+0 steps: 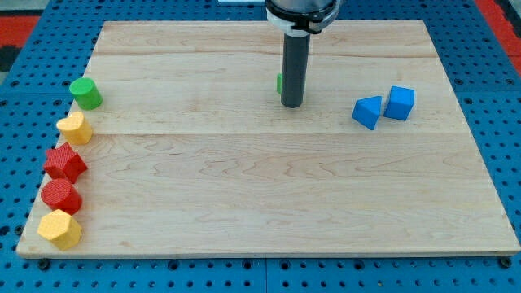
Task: Slightly move the green circle to the top right of the yellow heart
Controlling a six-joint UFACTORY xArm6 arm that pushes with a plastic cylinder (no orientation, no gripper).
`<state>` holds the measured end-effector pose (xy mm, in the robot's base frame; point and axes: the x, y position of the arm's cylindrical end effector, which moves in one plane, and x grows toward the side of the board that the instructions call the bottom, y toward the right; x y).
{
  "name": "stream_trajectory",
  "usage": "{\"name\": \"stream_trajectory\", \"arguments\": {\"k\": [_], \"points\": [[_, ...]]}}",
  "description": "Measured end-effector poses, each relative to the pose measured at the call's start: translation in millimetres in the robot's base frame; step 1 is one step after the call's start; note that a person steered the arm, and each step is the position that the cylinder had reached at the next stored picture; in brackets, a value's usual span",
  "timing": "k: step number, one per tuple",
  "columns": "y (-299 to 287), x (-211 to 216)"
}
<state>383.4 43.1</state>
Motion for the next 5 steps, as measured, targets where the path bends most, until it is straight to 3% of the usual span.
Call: {"name": "stream_trajectory", "arguments": {"k": [3,5], "points": [[1,-4],[36,-64]]}}
